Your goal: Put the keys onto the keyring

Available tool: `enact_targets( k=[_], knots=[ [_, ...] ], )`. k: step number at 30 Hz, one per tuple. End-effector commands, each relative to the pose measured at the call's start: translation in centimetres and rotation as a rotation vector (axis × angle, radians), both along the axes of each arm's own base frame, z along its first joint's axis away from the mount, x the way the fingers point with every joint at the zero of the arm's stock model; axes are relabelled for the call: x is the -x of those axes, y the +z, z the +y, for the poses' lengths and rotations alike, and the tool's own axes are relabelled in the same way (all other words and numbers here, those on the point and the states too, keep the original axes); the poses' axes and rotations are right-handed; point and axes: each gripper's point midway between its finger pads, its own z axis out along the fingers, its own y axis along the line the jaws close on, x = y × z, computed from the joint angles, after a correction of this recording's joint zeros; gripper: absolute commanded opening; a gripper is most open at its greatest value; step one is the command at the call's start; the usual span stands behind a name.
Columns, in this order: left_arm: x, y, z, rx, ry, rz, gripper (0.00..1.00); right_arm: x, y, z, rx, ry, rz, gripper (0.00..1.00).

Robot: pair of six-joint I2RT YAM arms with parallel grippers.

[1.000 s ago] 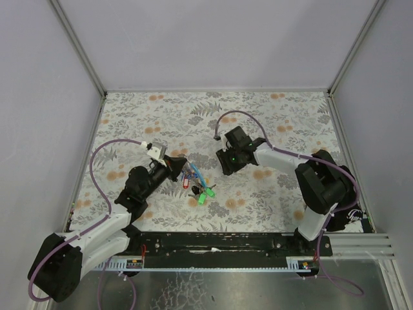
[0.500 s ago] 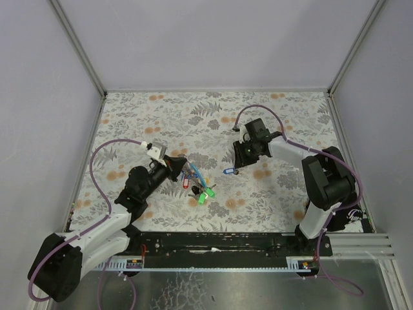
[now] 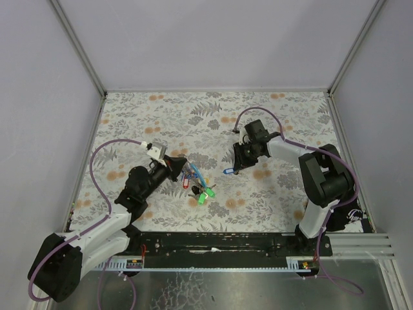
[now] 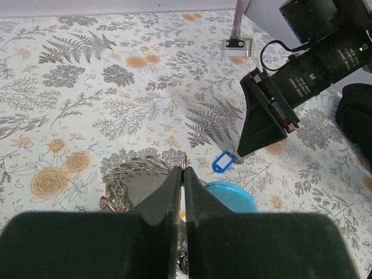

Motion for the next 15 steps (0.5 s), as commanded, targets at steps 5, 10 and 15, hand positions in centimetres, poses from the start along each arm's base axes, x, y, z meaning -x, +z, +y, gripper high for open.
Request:
enact_targets(
  k=[5,10,15],
  knots=[
    [-0.10,2.84,-0.51,0.047,-0.016,-0.075,0.00,0.14,-0.39,0.13,-0.013,-0.011,0.030,0.29],
    [-0.11,2.90,-0.48,0.049,-0.015,-0.076,0.00,0.12,-0.71,-0.02,-0.002,-0.018,0.033,0.28],
    [-0.11,2.84,-0.49,0.048,-0.016,-0.075,0.00,0.02,-0.36,-0.24,0.000,-0.030,0.013,0.28]
  ],
)
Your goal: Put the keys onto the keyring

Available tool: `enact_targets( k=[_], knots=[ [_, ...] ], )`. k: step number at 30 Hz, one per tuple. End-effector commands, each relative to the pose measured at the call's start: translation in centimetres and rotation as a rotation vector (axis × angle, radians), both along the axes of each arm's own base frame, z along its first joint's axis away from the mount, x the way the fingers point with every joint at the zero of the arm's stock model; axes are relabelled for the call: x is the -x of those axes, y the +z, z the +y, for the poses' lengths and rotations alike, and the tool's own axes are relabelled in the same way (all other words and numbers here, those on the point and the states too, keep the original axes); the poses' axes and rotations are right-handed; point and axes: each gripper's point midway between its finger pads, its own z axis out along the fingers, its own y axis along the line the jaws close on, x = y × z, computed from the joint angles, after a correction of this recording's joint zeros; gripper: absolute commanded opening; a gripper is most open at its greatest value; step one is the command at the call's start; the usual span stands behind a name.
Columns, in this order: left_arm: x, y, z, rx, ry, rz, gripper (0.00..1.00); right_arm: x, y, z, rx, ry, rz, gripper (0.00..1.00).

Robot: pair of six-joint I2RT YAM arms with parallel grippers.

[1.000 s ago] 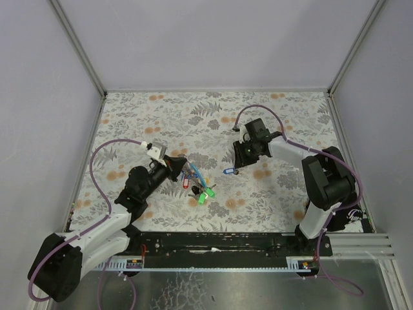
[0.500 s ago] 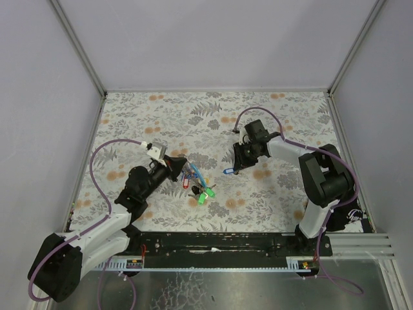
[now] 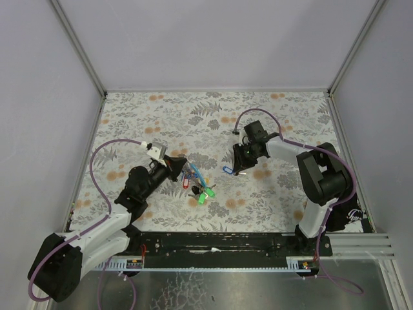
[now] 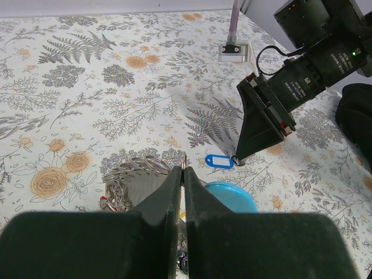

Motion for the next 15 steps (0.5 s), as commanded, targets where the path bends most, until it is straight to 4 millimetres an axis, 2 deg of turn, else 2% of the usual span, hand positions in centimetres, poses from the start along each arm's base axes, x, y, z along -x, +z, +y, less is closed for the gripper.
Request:
enact_targets(
  k=[1,5,10,15],
  knots=[
    [-0.1,2.8,-0.5,0.048,-0.016,-0.075,0.00,-0.3,0.7,-0.3,-0.004,-0.031,-0.022,0.28],
    [-0.1,2.8,-0.6,0.050,-0.020,-0.074,0.00,-0.5,1.6,-0.1,-0.018,-0.021,-0.043,0.28],
    [-0.1,2.9,-0.5,0.051,-0.019,-0.077,0.00,-0.3,1.8,0.2,-0.037,0.022,-0.057,0.27],
    [0.0,3.0,-0.5,0.052,-0.021,-0.079,0.00,-0.7,2.3,0.1,-0.026,0.113,-0.115,0.32]
  ],
)
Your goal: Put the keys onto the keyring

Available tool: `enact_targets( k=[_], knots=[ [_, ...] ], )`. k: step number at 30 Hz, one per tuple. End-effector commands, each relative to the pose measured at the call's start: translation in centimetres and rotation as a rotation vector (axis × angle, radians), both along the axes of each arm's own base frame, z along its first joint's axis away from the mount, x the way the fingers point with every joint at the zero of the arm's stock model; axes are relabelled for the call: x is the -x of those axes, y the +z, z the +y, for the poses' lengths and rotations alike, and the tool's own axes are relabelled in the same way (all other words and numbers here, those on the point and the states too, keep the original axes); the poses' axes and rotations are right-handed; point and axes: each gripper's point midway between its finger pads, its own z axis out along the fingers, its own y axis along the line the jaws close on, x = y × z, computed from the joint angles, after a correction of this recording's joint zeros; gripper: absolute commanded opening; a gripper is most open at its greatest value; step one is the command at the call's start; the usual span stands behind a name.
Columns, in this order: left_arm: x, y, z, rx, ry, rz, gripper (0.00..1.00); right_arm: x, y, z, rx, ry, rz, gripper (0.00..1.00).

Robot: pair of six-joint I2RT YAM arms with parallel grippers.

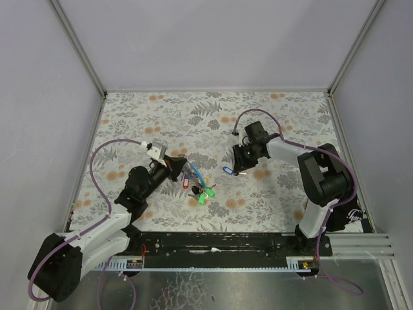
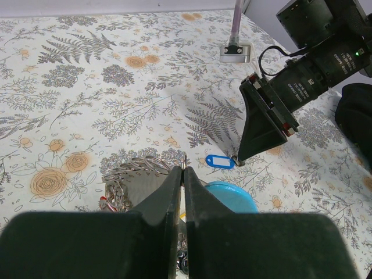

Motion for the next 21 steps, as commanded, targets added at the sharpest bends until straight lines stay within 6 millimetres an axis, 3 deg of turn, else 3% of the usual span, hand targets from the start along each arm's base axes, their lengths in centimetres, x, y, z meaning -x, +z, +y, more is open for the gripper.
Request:
enact_targets(
  k=[1,6,21],
  knots=[
    [0.0,3.0,-0.5,0.053,-0.020,-0.080,0.00,-1.1,2.4,0.2,-0.024,0.099,-0.109,0.32],
    [0.0,2.9,-0.5,0.051,-0.020,-0.077,0.00,-1.0,3.2,1.1,-0.068,0.235,-0.146,0.33],
    [0.0,3.0,-0.6,0.051,-0.024,-0.080,0.00,-0.8,2.3,1.6,-0.079,0.557,-0.155,0.36]
  ],
)
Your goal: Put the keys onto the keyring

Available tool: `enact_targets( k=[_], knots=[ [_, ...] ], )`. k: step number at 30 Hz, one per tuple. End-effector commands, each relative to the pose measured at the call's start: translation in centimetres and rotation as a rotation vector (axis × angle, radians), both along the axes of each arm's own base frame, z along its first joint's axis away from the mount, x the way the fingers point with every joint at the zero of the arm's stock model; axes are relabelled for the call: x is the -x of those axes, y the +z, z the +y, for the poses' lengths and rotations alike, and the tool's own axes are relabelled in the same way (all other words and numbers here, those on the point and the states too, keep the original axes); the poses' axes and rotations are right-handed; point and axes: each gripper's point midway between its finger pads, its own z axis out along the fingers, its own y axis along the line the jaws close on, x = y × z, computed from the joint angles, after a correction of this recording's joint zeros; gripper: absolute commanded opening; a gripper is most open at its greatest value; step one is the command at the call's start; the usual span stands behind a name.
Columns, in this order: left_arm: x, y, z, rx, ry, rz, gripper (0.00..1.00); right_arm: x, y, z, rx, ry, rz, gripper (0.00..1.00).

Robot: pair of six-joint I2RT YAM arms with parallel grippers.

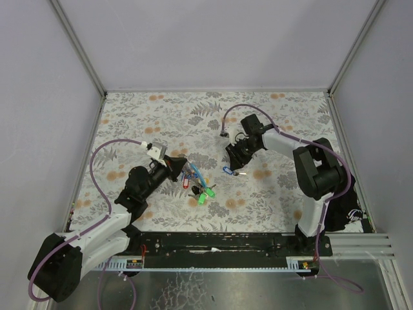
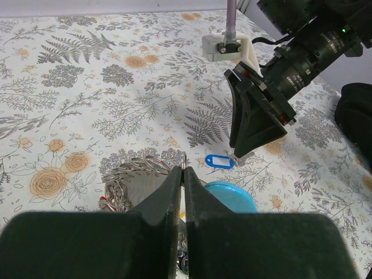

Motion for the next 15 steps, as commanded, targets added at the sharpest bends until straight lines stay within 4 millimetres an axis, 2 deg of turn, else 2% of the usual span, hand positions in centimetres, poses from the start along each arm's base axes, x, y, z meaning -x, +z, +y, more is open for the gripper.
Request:
enact_targets(
  k=[1,15],
  knots=[
    [0.0,2.9,-0.5,0.050,-0.022,-0.079,0.00,0.0,0.9,0.2,-0.020,0.105,-0.010,0.36],
    [-0.1,2.9,-0.6,0.049,-0.022,-0.077,0.00,0.6,-0.7,0.2,-0.009,0.135,0.058,0.31]
  ],
)
